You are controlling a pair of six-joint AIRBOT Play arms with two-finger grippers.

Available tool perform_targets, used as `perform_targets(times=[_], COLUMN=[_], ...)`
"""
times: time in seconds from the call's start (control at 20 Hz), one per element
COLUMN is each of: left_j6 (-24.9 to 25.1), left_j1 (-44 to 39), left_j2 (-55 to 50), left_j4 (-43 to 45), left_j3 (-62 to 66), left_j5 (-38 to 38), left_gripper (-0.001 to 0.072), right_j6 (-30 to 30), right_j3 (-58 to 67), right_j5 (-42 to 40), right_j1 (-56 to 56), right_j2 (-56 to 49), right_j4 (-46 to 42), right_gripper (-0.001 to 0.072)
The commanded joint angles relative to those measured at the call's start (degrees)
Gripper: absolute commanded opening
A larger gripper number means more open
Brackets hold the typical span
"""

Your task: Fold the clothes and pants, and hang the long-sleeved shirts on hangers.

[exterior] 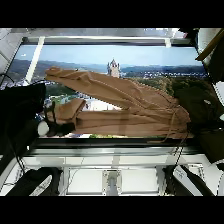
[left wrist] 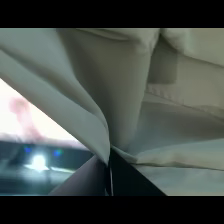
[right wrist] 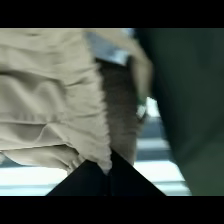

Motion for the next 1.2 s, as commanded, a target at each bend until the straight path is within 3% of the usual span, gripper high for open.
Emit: perform_targets(times=[0.0,0.2,0.25,0.3,0.35,0.4,0.6,0.65,0.85,0.95,1.15], left_j6=[-12.2,-13.2,-13.1,-13.1,-12.6,-12.2,-12.2,-11.5,1.6,3.9,17.8], left_j1=[-9.3,-11.3,-11.2,-11.2,-11.1,-11.0,-8.1,-6.0,0.9,0.9,0.9], left_j2=[9.2,10.3,10.3,10.3,10.5,11.0,12.8,11.6,1.0,-4.8,-11.0], left_j4=[0.5,0.5,0.5,0.5,1.0,3.1,25.9,27.8,8.6,3.1,-3.3], left_j3=[-7.6,-7.6,-7.6,-7.4,-6.5,-4.8,5.8,7.1,7.9,7.9,8.0], left_j5=[-1.4,-0.7,-0.7,-1.0,-1.7,-2.6,-3.4,-3.7,-3.5,-1.8,0.0], left_gripper=[0.0010,0.0010,0.0018,0.0114,0.0350,0.0519,0.0511,0.0493,0.0493,0.0494,0.0495], right_j6=[0.4,0.4,0.3,0.3,0.3,0.4,0.5,0.5,0.4,0.4,0.4], right_j3=[-0.3,-0.3,-0.3,-0.2,0.2,0.9,7.3,8.8,10.5,10.5,10.5], right_j5=[-2.3,-3.8,-3.8,-4.1,-4.1,-3.5,-2.1,-2.2,-2.4,-2.1,0.1], right_j1=[-2.4,-7.1,-7.3,-7.4,-7.4,-7.4,-7.4,-7.4,-7.3,-7.3,-7.3], right_j2=[-0.7,-0.7,-0.7,-0.7,-0.7,-0.7,-0.6,-0.6,-0.7,-0.7,-0.7], right_j4=[-7.8,-5.6,-5.0,-4.3,-2.9,-1.8,0.7,3.4,16.9,18.9,18.9], right_gripper=[0.0019,0.0020,0.0054,0.0264,0.0535,0.0594,0.0594,0.0593,0.0593,0.0593,0.0593])
